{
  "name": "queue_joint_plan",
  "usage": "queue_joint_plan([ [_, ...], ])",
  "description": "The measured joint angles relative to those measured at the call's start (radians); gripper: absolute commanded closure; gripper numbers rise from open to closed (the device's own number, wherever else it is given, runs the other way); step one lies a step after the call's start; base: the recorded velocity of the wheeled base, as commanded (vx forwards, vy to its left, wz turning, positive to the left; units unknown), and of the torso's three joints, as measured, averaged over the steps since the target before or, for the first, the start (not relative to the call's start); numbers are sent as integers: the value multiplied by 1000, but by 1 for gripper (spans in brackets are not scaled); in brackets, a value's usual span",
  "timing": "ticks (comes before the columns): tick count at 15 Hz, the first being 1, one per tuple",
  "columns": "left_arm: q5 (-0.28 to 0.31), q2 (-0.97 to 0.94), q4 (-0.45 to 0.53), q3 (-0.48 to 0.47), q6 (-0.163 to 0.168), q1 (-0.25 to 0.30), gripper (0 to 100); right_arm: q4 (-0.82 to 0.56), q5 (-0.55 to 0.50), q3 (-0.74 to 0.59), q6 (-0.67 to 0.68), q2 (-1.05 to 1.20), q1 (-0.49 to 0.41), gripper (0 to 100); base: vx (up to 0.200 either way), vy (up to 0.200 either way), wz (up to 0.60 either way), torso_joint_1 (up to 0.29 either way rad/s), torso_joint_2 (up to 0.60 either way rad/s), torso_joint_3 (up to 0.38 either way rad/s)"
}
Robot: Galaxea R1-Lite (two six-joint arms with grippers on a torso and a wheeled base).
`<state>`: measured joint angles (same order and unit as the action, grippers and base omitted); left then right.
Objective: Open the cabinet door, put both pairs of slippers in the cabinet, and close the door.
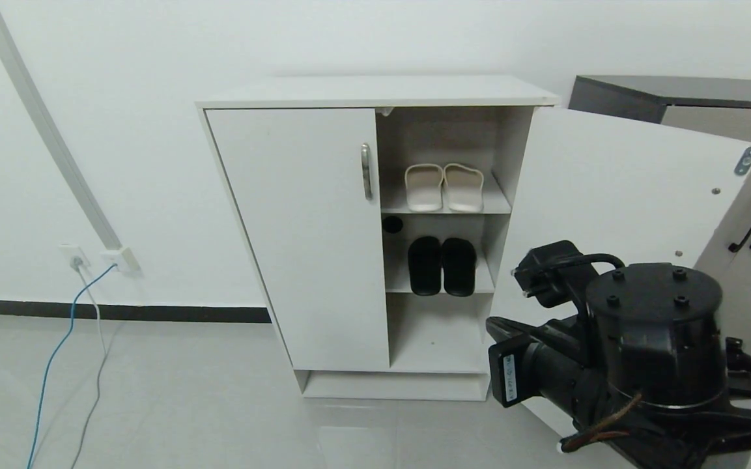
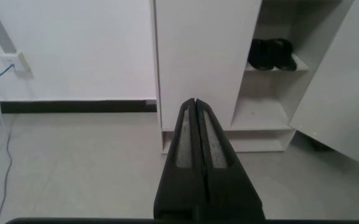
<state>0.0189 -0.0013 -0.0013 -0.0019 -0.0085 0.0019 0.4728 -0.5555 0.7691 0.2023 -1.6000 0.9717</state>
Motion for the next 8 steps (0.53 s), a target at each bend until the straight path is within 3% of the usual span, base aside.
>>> queue_joint_plan([
  [8,0,0,0,0,0,0,100,-1,0,-1,0,0,-1,100,0,0,0,112,-461,-346],
])
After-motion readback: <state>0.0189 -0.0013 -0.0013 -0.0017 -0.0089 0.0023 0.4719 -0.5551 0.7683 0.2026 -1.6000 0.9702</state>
